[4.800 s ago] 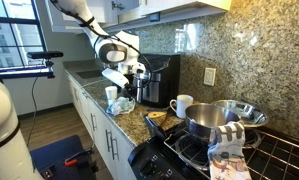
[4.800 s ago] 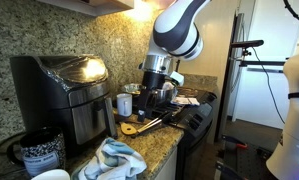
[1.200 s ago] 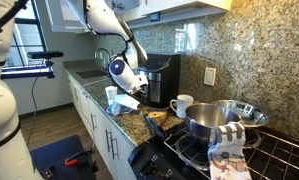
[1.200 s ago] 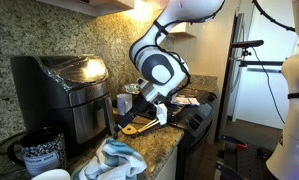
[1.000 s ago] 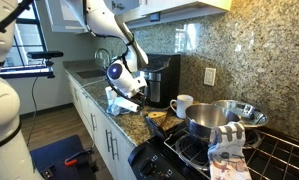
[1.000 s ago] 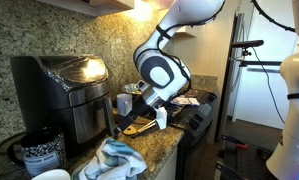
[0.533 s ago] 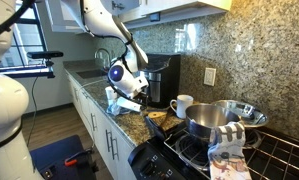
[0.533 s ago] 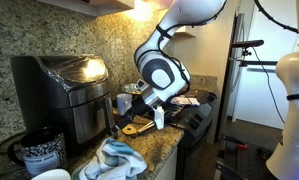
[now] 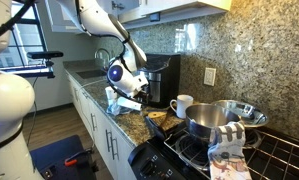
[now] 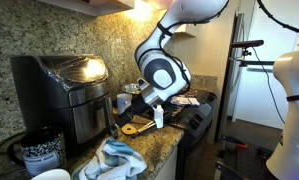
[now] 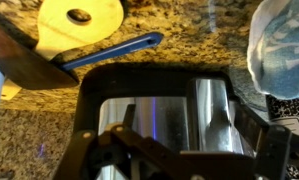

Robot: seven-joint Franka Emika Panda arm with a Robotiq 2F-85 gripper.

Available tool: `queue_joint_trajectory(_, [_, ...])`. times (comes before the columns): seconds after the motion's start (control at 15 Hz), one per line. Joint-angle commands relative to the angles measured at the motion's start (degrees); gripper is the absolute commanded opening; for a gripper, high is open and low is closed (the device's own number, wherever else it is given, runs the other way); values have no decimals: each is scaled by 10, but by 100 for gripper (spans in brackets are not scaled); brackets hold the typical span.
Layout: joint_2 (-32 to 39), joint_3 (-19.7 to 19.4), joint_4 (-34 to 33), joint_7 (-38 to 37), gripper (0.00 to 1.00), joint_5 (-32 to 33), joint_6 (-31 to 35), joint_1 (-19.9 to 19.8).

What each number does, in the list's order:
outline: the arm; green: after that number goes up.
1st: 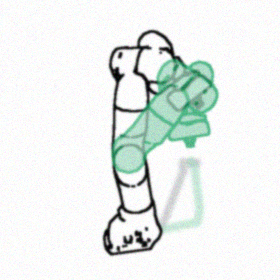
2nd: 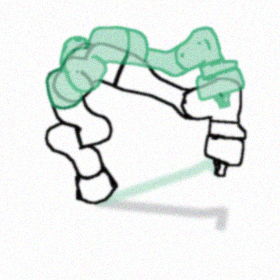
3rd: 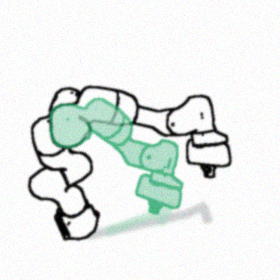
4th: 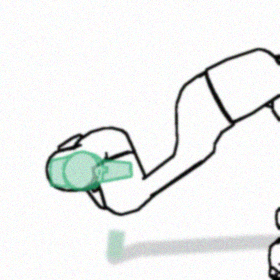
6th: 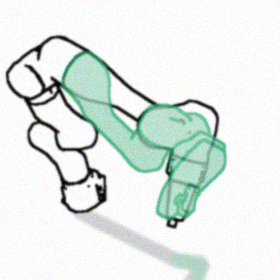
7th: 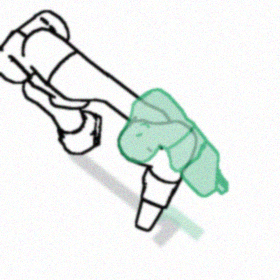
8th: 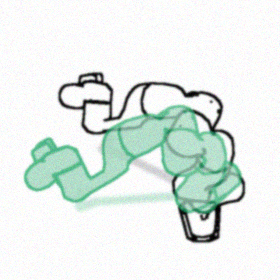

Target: Open and then close the drawer of the air fryer

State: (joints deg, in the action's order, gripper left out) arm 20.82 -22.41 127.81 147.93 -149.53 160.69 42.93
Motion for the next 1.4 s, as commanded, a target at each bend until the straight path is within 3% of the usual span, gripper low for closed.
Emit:
queue_joint_trajectory(0.0, [-14,-12,30,-18,100,0,-24,26])
queue_joint_trajectory(1.33, [-27,-52,48,-32,100,0,-59,85])
